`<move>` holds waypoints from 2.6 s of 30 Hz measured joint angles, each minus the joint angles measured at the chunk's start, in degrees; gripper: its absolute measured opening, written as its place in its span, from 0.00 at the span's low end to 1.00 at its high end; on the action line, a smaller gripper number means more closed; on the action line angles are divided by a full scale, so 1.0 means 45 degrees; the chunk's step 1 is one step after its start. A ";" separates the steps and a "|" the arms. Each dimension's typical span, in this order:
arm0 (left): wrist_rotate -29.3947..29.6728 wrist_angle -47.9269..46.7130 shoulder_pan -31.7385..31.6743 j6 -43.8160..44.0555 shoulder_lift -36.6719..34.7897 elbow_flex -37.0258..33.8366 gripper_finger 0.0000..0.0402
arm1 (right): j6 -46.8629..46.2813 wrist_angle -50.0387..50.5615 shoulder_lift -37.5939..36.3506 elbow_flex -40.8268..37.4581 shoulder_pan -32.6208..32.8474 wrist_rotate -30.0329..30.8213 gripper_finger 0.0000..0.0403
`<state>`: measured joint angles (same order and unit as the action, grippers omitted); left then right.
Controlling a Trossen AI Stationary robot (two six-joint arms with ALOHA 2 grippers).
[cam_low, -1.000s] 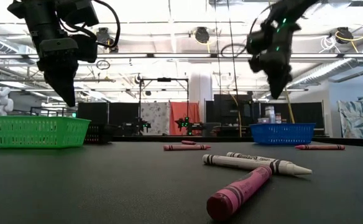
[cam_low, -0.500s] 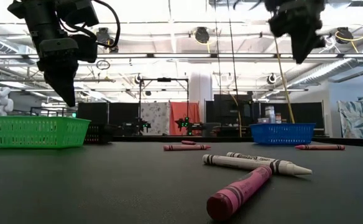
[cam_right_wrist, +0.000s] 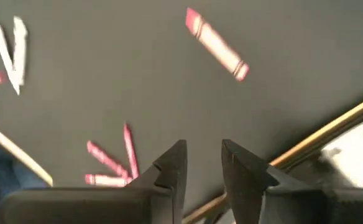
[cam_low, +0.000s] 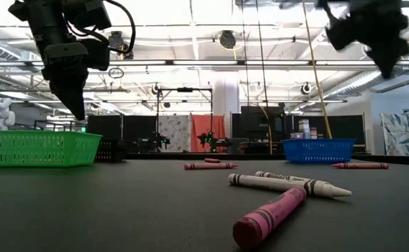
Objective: Sort crayons
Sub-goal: Put the red crayon into the black bin
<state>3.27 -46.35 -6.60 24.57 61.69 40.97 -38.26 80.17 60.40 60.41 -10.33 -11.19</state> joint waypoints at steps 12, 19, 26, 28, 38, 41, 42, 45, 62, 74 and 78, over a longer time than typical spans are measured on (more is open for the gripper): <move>0.0000 -0.0044 -0.0003 -0.0241 0.0000 0.0000 0.22 | -0.1855 -0.1851 0.0053 -0.2833 0.1812 -0.0521 0.30; 0.0000 -0.0044 -0.0001 -0.0238 0.0000 -0.0005 0.22 | -0.4626 -0.4190 0.0119 -0.2833 0.3893 -0.0432 0.38; 0.0000 -0.0049 -0.0002 -0.0236 0.0000 -0.0005 0.22 | -0.7283 -0.5699 0.0917 -0.2833 0.6521 -0.0123 0.40; 0.0000 -0.0053 0.0002 -0.0236 0.0000 -0.0005 0.22 | -0.7740 -0.6052 0.1296 -0.2833 0.7169 -0.0138 0.40; 0.0000 -0.0053 0.0000 -0.0221 0.0000 -0.0005 0.22 | -0.9367 -0.7243 0.3414 -0.2833 0.9406 -0.0119 0.40; 0.0000 -0.0053 0.0001 -0.0217 0.0000 -0.0005 0.22 | -0.9672 -0.7891 0.4065 -0.2833 0.9863 0.0116 0.40; 0.0000 -0.0051 -0.0001 -0.0219 0.0000 -0.0005 0.22 | -0.9685 -0.8176 0.4267 -0.2833 0.9992 0.0187 0.40; 0.0000 -0.0049 -0.0003 -0.0216 0.0000 -0.0005 0.22 | -0.9715 -0.8752 0.4851 -0.2828 1.0207 0.0202 0.40; 0.0000 -0.0039 0.0002 -0.0197 0.0003 -0.0005 0.22 | -1.0176 -0.8765 0.6421 -0.2813 1.0745 0.0489 0.35; 0.0000 -0.0033 0.0002 -0.0197 0.0005 -0.0005 0.22 | -1.0341 -0.8411 0.6557 -0.2794 1.0745 0.0727 0.13; 0.0000 -0.0034 0.0002 -0.0197 0.0001 -0.0005 0.22 | -1.0230 -0.8391 0.6562 -0.2794 1.0745 0.0727 0.06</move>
<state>3.27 -46.50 -6.59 23.68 61.70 40.95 -84.29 42.41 89.93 47.83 38.02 -7.92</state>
